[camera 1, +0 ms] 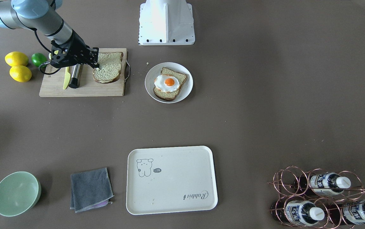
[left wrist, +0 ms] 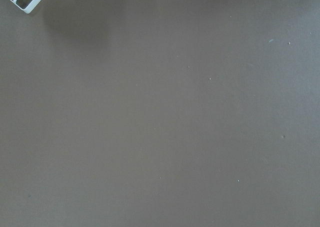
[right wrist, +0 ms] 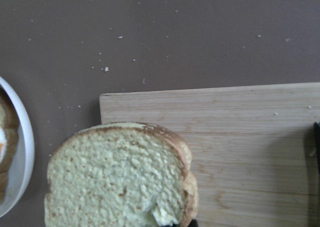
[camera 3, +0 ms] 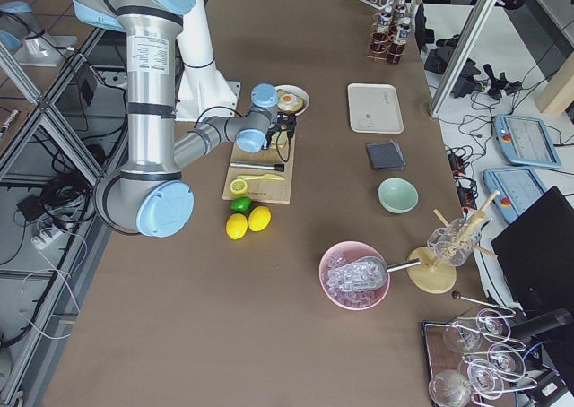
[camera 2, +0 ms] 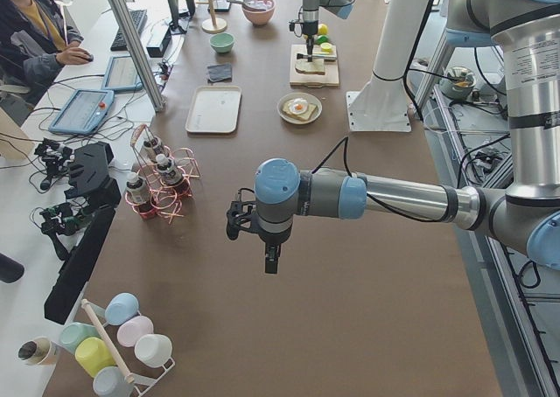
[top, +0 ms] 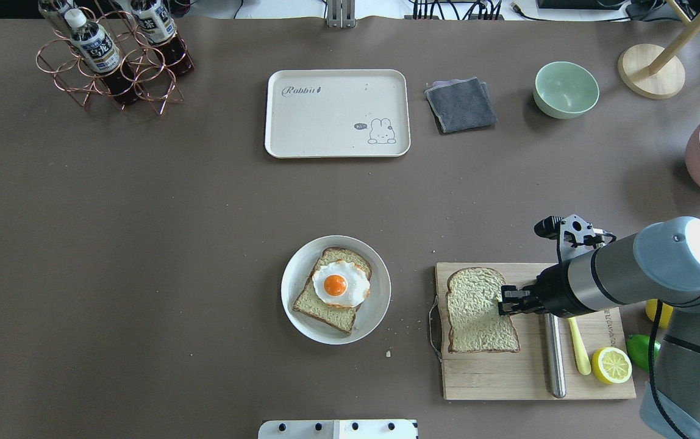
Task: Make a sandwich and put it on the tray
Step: 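Grasp the bread slice edge with the right gripper and lift it, then carry the bread slice with the right gripper onto the egg on the plate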
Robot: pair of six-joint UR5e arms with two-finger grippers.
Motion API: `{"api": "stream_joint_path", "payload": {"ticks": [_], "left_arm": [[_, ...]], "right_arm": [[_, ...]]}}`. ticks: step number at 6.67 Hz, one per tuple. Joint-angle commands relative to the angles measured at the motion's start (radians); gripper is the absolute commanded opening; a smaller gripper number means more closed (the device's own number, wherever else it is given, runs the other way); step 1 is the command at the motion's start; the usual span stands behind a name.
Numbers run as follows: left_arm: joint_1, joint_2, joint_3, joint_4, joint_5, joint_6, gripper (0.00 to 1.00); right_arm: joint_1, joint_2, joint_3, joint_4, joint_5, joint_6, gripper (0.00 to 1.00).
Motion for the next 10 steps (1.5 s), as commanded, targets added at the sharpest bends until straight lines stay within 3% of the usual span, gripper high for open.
{"api": "stream_joint_path", "payload": {"ticks": [1,2,4,6,10], "left_arm": [[0.001,0.007,-0.001,-0.002,-0.003,0.002,0.97],[0.001,0.007,0.001,-0.002,-0.003,0.003,0.97],[0.001,0.007,0.004,-0.003,-0.004,0.003,0.97],[0.001,0.007,0.005,-0.003,-0.004,0.003,0.98],[0.001,0.010,0.004,-0.005,-0.004,0.006,0.97]], "right_arm": [[-0.014,0.187,-0.061,-0.010,0.010,0.091,0.00],[-0.050,0.275,-0.122,-0.015,-0.022,0.145,0.00],[-0.113,0.422,-0.141,-0.192,-0.093,0.229,0.00],[-0.172,0.455,-0.170,-0.219,-0.188,0.322,0.00],[-0.169,0.492,-0.229,-0.218,-0.223,0.432,0.00]]}}
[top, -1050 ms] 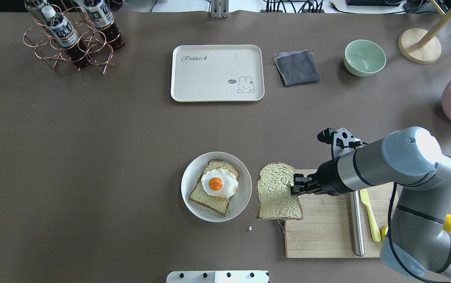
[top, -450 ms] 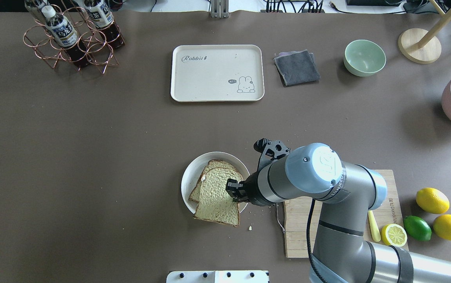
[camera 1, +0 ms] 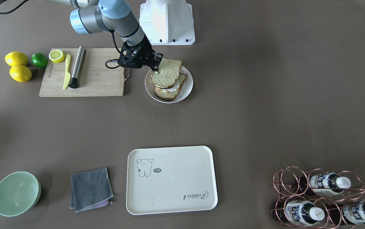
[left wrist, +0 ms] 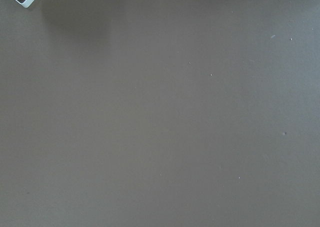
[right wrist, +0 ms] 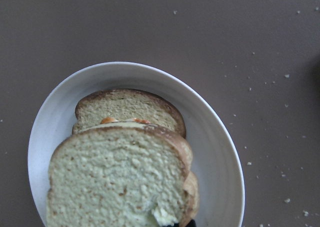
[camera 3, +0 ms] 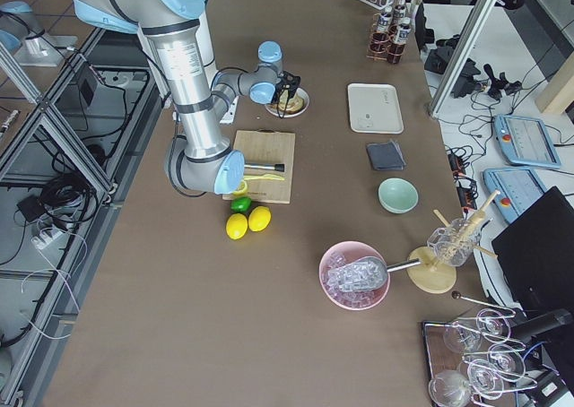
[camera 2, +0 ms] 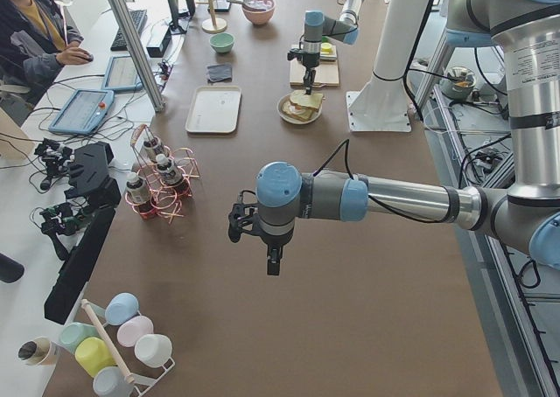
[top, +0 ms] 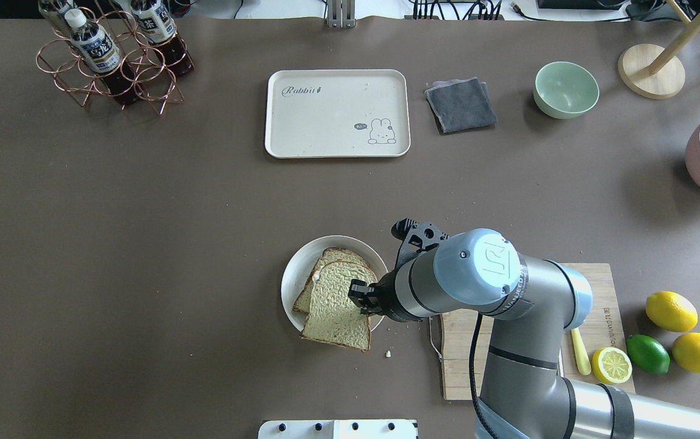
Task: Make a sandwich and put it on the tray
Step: 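Carry the bread slice with the right gripper onto the egg on the plate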
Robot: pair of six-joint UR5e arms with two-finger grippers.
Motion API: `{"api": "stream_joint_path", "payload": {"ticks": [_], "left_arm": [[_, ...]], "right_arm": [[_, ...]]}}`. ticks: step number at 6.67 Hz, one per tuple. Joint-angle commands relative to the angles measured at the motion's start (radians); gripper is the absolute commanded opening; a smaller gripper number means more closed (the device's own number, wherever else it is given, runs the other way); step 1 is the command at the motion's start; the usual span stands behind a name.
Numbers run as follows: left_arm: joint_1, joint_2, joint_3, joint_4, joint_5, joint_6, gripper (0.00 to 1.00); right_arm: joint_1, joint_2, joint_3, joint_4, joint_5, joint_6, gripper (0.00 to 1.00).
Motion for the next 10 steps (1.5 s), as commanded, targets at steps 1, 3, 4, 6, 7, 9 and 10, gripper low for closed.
{"api": "stream_joint_path", "payload": {"ticks": [1,3,4,6,7,9,10], "left_arm": [[0.000,0.000,0.001,0.000,0.001,0.002,0.97],[0.000,0.000,0.001,0.000,-0.001,0.004,0.98],[0.000,0.000,0.001,0.000,0.001,0.004,0.97],[0.000,-0.001,-0.001,0.000,0.001,0.004,0.97],[0.000,-0.001,-0.001,0.000,0.001,0.004,0.97],[0.000,-0.001,-0.002,0.000,0.001,0.004,0.97],[0.000,-0.001,-0.002,0.000,0.001,0.002,0.98]], "right_arm": [[0.000,0.053,-0.053,-0.001,-0.010,0.066,0.00],[0.013,0.051,-0.061,-0.001,-0.019,0.073,0.00],[0.023,0.044,-0.059,-0.003,-0.016,0.071,0.00],[0.030,0.047,-0.061,-0.009,-0.014,0.070,0.00],[0.029,0.048,-0.061,-0.009,-0.013,0.070,0.46],[0.021,0.053,-0.061,-0.006,-0.013,0.068,0.53],[0.021,0.048,-0.053,-0.007,-0.011,0.065,0.97]]}}
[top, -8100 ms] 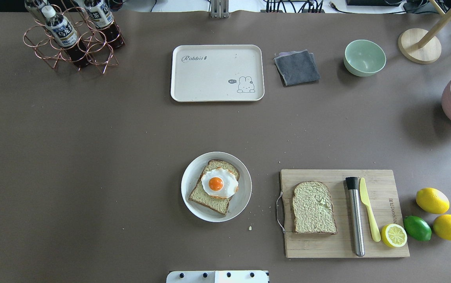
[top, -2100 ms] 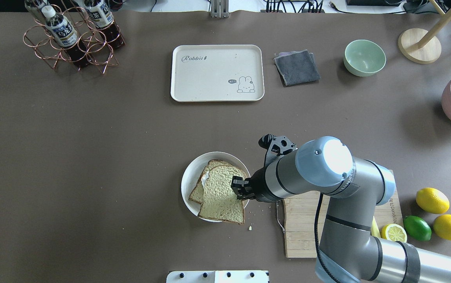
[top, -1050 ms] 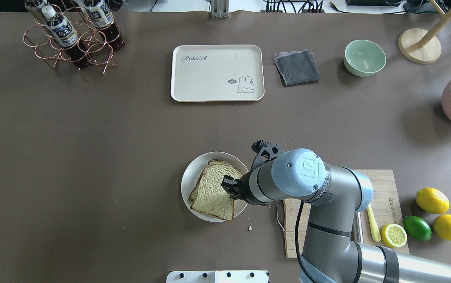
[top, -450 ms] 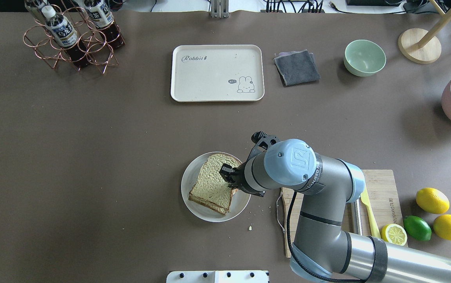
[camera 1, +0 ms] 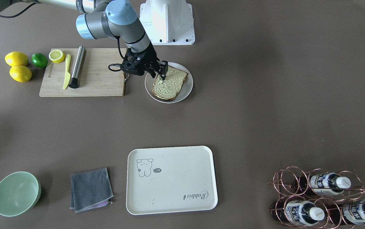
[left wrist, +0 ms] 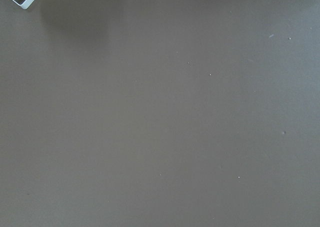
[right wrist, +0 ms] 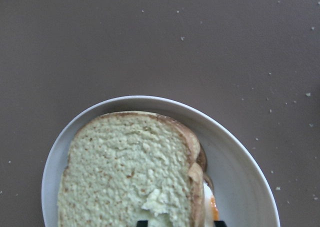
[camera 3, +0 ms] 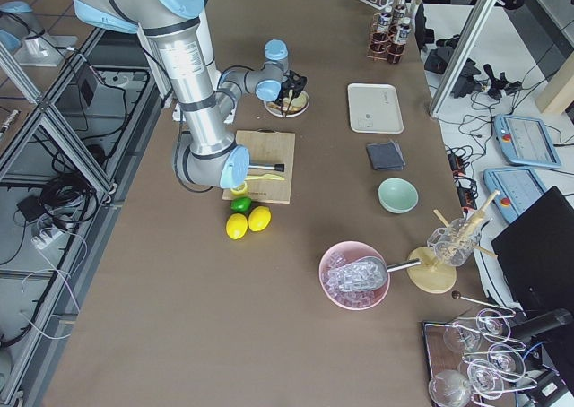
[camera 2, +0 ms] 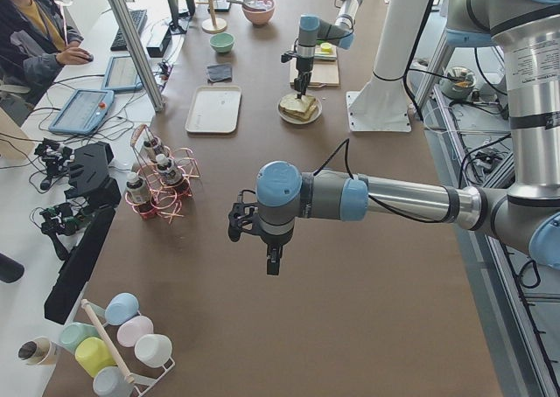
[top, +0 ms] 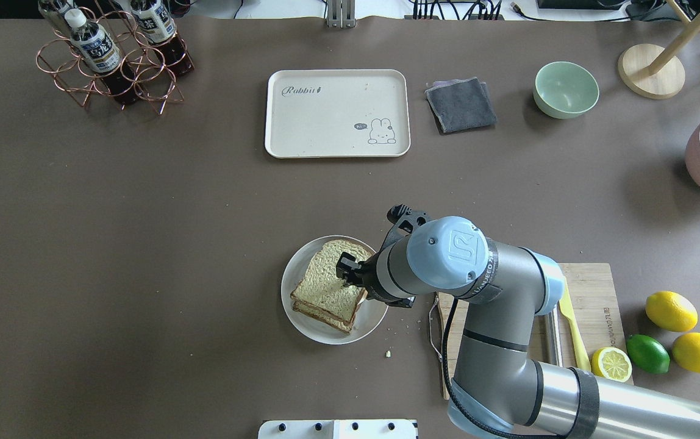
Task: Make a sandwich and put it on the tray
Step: 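Release the bread and raise the right gripper away from the plate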
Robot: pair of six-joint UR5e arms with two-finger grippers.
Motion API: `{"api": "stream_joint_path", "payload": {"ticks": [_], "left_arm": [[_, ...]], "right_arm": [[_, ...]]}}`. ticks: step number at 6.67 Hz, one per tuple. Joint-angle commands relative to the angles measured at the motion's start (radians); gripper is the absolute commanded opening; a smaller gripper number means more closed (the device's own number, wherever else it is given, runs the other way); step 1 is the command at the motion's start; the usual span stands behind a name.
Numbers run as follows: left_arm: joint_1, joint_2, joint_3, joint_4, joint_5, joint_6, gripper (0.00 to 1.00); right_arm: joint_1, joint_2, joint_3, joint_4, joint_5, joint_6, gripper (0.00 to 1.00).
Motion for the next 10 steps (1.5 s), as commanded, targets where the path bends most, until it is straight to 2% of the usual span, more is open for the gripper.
{"api": "stream_joint_path", "payload": {"ticks": [1,2,3,4,5,6,7,8,9,10], "left_arm": [[0.000,-0.003,-0.001,0.000,-0.002,-0.010,0.97],[0.008,-0.020,-0.004,-0.002,-0.005,-0.058,0.97],[0.035,-0.055,-0.013,-0.003,-0.005,-0.120,0.98],[0.101,-0.093,-0.017,-0.033,-0.040,-0.185,0.98],[0.176,-0.112,-0.028,-0.117,-0.060,-0.296,0.98],[0.289,-0.123,-0.045,-0.255,-0.058,-0.508,0.97],[0.402,-0.174,-0.042,-0.343,-0.049,-0.635,0.97],[0.508,-0.278,-0.037,-0.345,-0.023,-0.744,0.97],[0.658,-0.387,-0.034,-0.342,0.076,-0.812,0.97],[0.749,-0.453,-0.011,-0.338,0.122,-0.848,0.96]], "right_arm": [[0.012,-0.003,0.024,-0.002,0.007,-0.003,1.00],[0.069,-0.012,0.066,-0.038,0.077,-0.009,1.00],[0.160,-0.021,0.102,-0.084,0.190,-0.026,1.00],[0.224,-0.076,0.148,-0.097,0.261,-0.100,1.00],[0.262,-0.110,0.156,-0.098,0.283,-0.197,1.00],[0.300,-0.151,0.155,-0.098,0.309,-0.301,1.00],[0.354,-0.191,0.155,-0.098,0.351,-0.395,1.00],[0.408,-0.228,0.153,-0.098,0.390,-0.485,1.00],[0.445,-0.285,0.152,-0.098,0.397,-0.591,1.00],[0.480,-0.323,0.155,-0.097,0.405,-0.663,1.00]]}}
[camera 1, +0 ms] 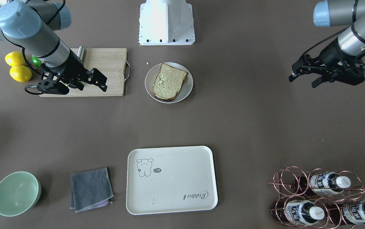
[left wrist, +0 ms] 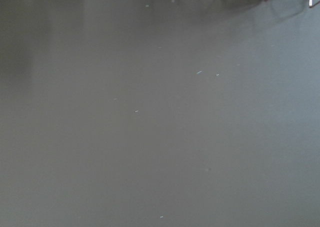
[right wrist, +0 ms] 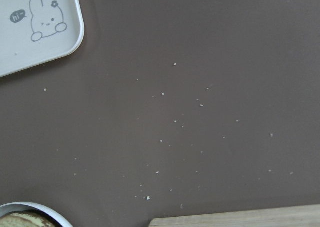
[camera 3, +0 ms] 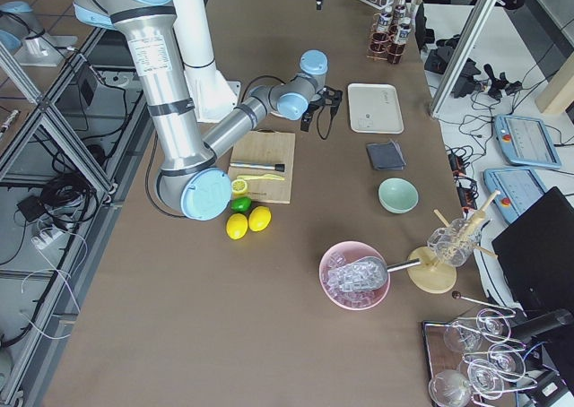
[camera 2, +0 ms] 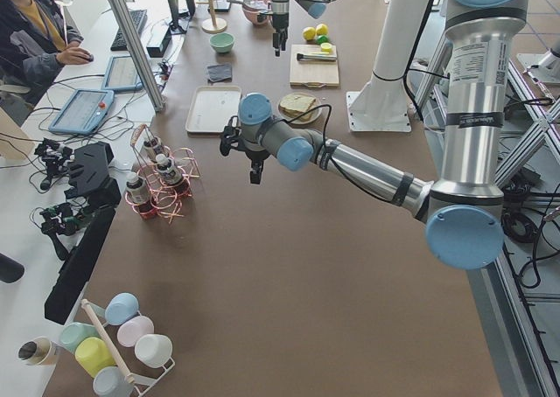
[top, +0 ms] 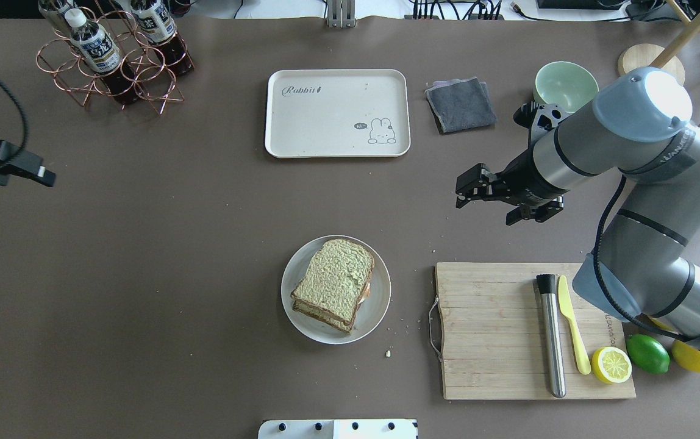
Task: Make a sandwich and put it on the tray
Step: 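Release the bread and raise the right gripper away from the plate, then reach the left gripper to the plate rim while the right arm withdraws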
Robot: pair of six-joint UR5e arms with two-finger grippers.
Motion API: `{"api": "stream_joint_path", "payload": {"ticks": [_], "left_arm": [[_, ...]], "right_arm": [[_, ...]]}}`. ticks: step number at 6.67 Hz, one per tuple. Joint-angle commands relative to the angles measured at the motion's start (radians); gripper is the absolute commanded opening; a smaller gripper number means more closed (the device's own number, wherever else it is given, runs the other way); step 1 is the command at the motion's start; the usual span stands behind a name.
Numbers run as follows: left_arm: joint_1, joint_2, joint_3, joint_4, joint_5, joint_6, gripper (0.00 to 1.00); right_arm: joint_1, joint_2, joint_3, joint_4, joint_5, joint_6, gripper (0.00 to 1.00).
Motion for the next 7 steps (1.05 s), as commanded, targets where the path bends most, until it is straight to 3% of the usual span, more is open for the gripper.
{"api": "stream_joint_path", "payload": {"ticks": [1,3,4,7], "left_arm": [[0.175,-0.164,0.076,0.001,0.076,-0.065,0.96],[0.322,-0.265,0.145,0.005,0.248,-0.066,0.91],[0.352,-0.303,0.173,0.005,0.258,-0.066,0.83],[0.424,-0.376,0.253,0.002,0.306,-0.066,0.76]], "right_arm": [[0.063,-0.082,0.002,0.003,0.018,-0.146,1.00],[0.077,-0.131,0.003,0.012,0.019,-0.199,1.00],[0.086,-0.142,0.006,0.015,0.029,-0.209,1.00],[0.136,-0.186,0.006,0.015,0.068,-0.292,1.00]]}}
